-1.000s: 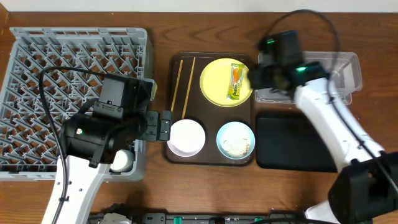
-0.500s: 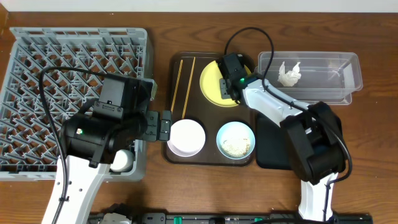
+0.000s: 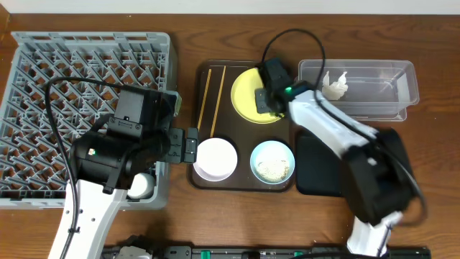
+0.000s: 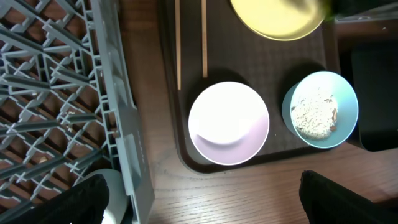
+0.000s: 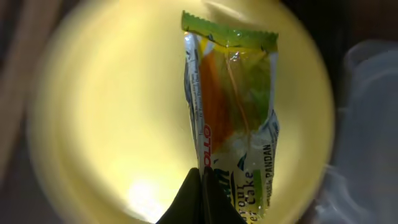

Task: Sort waste into correct bins and load items into the dishwasher
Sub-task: 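Grasp the green snack wrapper with the right gripper, drop in bin, then grasp the blue bowl of rice with the right gripper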

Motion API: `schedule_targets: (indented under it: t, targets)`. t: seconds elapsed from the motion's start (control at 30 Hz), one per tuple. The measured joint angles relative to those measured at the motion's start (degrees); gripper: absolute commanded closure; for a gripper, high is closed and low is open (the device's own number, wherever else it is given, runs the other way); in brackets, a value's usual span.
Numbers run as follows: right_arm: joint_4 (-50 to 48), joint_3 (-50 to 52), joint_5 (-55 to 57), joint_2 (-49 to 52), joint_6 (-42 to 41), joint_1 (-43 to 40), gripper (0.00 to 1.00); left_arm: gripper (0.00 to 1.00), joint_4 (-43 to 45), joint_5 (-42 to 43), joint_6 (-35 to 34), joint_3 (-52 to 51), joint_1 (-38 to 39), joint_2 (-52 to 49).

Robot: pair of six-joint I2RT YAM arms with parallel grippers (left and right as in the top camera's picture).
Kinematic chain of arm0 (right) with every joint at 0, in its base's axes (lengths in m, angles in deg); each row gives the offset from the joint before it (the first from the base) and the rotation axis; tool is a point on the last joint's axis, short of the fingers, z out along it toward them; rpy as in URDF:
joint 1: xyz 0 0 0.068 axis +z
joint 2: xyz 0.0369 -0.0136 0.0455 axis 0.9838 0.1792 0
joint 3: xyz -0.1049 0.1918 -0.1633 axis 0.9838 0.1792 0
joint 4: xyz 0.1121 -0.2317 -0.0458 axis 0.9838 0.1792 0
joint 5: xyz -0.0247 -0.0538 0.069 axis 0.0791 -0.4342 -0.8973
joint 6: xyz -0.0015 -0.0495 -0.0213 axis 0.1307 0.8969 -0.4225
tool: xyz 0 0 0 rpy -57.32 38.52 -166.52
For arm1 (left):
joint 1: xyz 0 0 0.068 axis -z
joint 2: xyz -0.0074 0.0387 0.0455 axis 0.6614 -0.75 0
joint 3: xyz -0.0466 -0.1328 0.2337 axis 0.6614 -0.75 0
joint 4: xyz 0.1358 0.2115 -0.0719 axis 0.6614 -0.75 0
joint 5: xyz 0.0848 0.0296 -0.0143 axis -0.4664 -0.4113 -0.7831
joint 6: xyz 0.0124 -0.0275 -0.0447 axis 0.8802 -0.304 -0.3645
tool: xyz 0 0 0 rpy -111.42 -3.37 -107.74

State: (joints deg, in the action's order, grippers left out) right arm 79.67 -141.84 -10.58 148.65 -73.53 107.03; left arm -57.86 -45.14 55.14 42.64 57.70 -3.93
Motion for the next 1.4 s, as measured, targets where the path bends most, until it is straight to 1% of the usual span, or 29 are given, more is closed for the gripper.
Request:
schedule_targets:
  t: [0.1,0.2,0.33,0.4,0.43,0.47,0.53,0.63,0.7,0.8,0.9,0.93,0.97,1.0,1.07,1.13,1.17,1.2,1.3,1.4]
  targets:
    - [2.3,-0.1,-1.1,-8.9,0.0,-2.8,0.99,0.02,0.0,0.0,0.0,0.0,0.0,0.0]
    - [6.5,-0.9,-1.1,-15.2,0.0,-8.7,0.99,0.02,0.0,0.0,0.0,0.0,0.0,0.0]
    - [10.9,-1.1,-1.2,-15.1,1.4,-15.7,0.99,0.02,0.0,0.0,0.0,0.0,0.0,0.0]
    - [11.1,-1.0,-1.6,-12.1,3.6,-18.0,0.69,0.02,0.0,0.0,0.0,0.0,0.0,0.0]
    - [11.0,-0.9,-1.8,-10.6,5.1,-18.4,0.56,0.02,0.0,0.0,0.0,0.0,0.0,0.0]
    - [11.0,-0.9,-2.3,-9.7,5.8,-18.6,0.48,0.02,0.0,0.0,0.0,0.0,0.0,0.0]
    - [11.3,-0.4,-3.8,-8.1,8.1,-18.7,0.45,0.02,0.0,0.0,0.0,0.0,0.0,0.0]
    - [12.3,-0.2,-7.4,-8.4,9.4,-18.5,0.34,0.02,0.0,0.0,0.0,0.0,0.0,0.0]
    - [14.4,-0.2,-10.6,-10.1,9.6,-18.1,0.34,0.02,0.0,0.0,0.0,0.0,0.0,0.0]
    - [18.3,-0.2,-14.4,-14.7,9.2,-15.3,0.38,0.02,0.0,0.0,0.0,0.0,0.0,0.0]
    - [23.5,-0.3,-17.0,-20.5,7.5,-8.9,0.50,0.02,0.0,0.0,0.0,0.0,0.0,0.0]
    - [24.7,-0.3,-17.3,-21.4,6.9,-7.2,0.60,0.02,0.0,0.0,0.0,0.0,0.0,0.0]
    - [27.8,-0.4,-18.3,-22.8,4.7,-3.1,0.65,0.02,0.0,0.0,0.0,0.0,0.0,0.0]
    - [29.9,-0.5,-18.1,-22.9,2.0,-0.2,0.67,0.02,0.0,0.0,0.0,0.0,0.0,0.0]
    - [33.1,0.0,-17.2,-22.3,-2.6,3.8,0.67,0.02,0.0,0.0,0.0,0.0,0.0,0.0]
    - [34.0,2.0,-15.6,-21.2,-7.6,8.0,0.58,0.02,0.0,0.0,0.0,0.0,0.0,0.0]
    - [34.0,3.2,-14.9,-20.6,-9.7,9.8,0.57,0.02,0.0,0.0,0.0,0.0,0.0,0.0]
    - [32.8,5.0,-14.1,-19.7,-12.3,11.8,0.57,0.02,0.0,0.0,0.0,0.0,0.0,0.0]
    - [26.9,9.3,-13.2,-16.9,-16.3,15.0,0.55,0.02,0.0,0.0,0.0,0.0,0.0,0.0]
    - [21.0,12.2,-12.4,-14.1,-18.5,17.0,0.55,0.02,0.0,0.0,0.0,0.0,0.0,0.0]
